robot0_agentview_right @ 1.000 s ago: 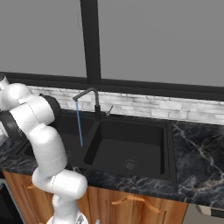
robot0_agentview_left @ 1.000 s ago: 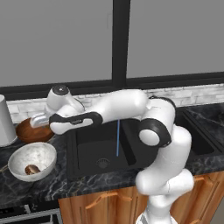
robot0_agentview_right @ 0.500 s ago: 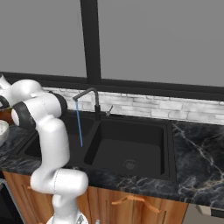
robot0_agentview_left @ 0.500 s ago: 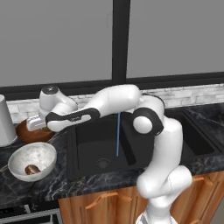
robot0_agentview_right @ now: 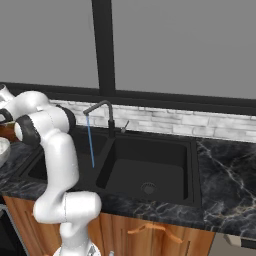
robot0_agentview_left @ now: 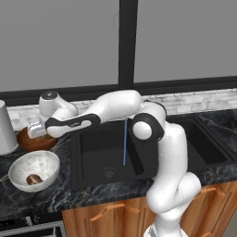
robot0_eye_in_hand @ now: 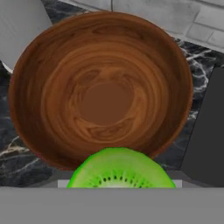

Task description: Pick the mushrooms from the sink and place them in one bowl. Place the kiwi in the other bowl. Then turn off the sink faucet.

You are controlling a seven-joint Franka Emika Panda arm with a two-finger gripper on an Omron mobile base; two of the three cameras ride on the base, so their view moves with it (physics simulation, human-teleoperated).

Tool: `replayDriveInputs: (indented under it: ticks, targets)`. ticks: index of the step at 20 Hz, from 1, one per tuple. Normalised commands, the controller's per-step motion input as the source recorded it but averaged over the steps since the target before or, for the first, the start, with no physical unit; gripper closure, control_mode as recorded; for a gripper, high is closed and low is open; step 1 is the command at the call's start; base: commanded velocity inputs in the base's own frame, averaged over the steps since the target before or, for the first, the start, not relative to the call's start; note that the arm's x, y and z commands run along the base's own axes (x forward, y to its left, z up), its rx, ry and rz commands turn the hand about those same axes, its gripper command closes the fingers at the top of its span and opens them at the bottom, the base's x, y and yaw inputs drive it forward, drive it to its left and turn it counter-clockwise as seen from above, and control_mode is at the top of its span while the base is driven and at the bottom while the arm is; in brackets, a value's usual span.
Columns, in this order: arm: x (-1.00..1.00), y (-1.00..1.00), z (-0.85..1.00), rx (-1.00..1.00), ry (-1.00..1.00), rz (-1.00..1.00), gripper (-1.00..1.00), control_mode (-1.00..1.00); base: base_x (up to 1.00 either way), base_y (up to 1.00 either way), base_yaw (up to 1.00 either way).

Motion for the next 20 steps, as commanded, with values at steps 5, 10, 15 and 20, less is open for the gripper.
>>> replayDriveInputs:
  ticks: [5,10,15,20]
  targets:
    - [0.23,0.01,-0.2,-0.01,0.0,0.0,1.0,-1.0,0.0,0.0,0.0]
    - [0.21,0.02,-0.22,-0.01,0.0,0.0,1.0,-1.0,0.0,0.0,0.0]
    - [0.18,0.13,-0.19,-0.01,0.0,0.02,1.0,-1.0,0.0,0.0,0.0]
    - [0.17,0.13,-0.15,-0.01,0.0,0.02,-1.0,-1.0,0.0,0.0,0.0]
